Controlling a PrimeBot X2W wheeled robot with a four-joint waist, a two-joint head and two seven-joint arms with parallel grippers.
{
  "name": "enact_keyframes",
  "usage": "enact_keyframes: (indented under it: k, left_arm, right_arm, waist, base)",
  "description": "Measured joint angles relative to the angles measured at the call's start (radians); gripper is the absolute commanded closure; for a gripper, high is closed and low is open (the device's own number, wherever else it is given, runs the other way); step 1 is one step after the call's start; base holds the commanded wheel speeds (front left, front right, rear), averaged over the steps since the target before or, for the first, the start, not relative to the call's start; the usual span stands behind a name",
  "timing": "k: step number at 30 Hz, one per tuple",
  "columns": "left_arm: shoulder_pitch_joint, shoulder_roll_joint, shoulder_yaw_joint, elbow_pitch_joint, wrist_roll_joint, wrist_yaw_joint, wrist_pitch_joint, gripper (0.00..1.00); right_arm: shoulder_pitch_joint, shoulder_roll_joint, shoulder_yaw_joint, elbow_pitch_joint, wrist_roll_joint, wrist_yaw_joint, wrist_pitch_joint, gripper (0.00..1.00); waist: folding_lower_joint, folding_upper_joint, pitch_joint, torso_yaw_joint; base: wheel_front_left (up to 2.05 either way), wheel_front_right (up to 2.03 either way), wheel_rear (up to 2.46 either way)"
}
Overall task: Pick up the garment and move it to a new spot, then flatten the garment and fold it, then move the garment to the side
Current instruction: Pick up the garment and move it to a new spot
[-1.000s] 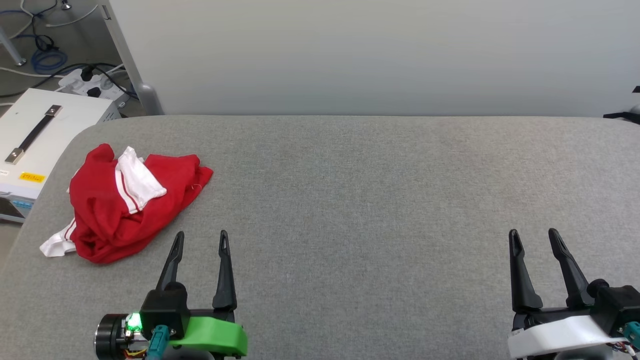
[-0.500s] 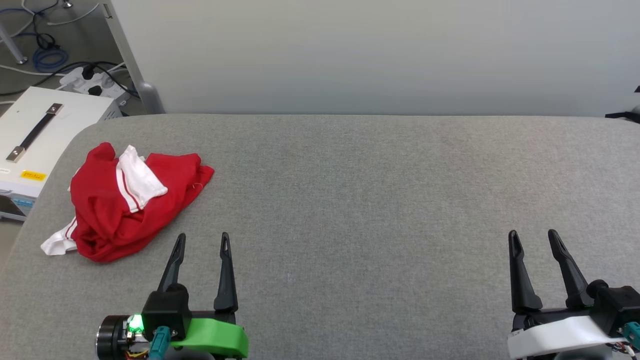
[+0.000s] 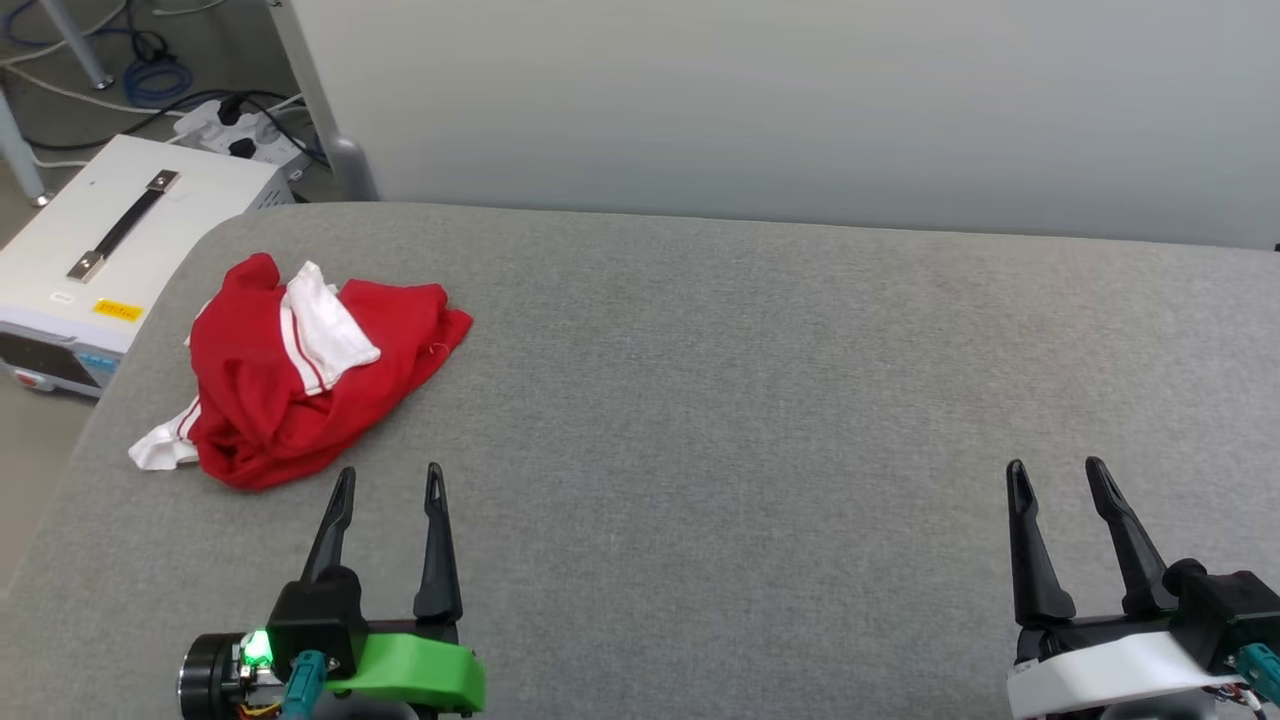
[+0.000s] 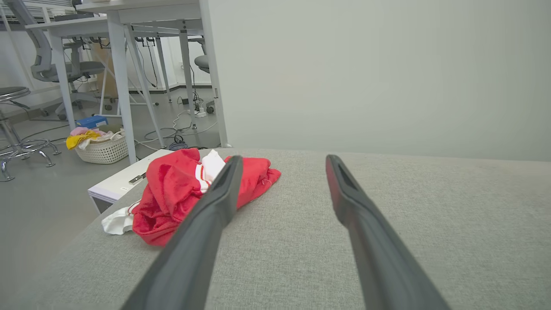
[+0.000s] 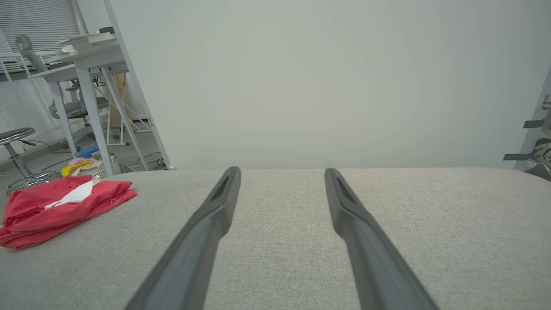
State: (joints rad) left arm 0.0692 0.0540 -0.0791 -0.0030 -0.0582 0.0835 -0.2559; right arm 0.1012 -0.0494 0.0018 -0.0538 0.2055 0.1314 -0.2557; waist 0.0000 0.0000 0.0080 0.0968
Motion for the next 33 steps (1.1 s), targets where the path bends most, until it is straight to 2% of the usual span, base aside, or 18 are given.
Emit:
enact_keyframes:
  k: [23, 33]
  left_arm:
    - [-0.015, -0.001, 0.054, 0.005, -0.040, 0.010, 0.000, 0.00]
    - [-0.016, -0.001, 0.067, 0.004, -0.058, 0.018, 0.000, 0.00]
  right_arm:
    - [-0.012, 0.001, 0.023, -0.019, -0.044, 0.000, -0.001, 0.00]
    - [-0.022, 0.001, 0.023, -0.022, -0.050, 0.000, -0.001, 0.00]
  waist:
    - [0.0000, 0.0000, 0.050, 0.292]
    - [0.0000, 0.0000, 0.075, 0.374]
  base:
    - [0.00, 0.00, 0.00]
    - [0.00, 0.00, 0.00]
